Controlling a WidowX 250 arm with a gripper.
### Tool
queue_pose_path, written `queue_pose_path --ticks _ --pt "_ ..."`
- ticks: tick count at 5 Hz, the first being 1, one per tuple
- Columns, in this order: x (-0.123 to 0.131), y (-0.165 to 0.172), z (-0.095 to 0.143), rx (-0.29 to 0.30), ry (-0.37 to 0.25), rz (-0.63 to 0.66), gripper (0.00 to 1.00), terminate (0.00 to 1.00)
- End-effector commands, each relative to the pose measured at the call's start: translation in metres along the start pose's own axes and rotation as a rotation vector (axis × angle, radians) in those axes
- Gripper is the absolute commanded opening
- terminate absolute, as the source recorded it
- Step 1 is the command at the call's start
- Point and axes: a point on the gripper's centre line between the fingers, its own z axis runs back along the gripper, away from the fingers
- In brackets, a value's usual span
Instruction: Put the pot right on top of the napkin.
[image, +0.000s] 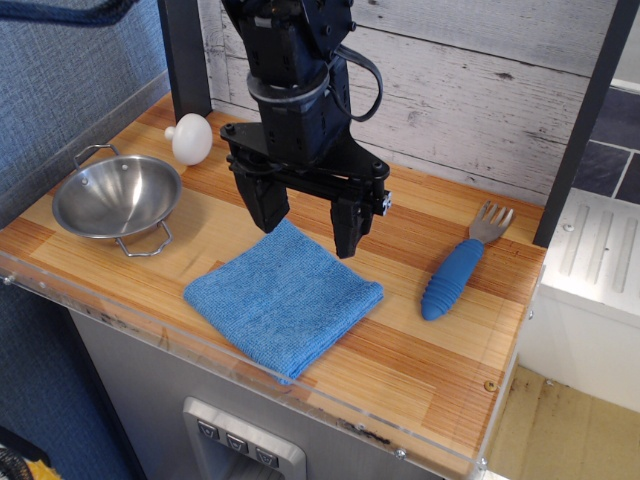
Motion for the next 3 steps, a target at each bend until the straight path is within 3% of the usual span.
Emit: queue_pose_path --ticks 1,3 --pt "0.000 0.000 0.000 0.000 0.000 0.000 1.00 0.00" --pt "-0.005 0.047 -0.010 0.087 0.039 0.093 1.00 0.00"
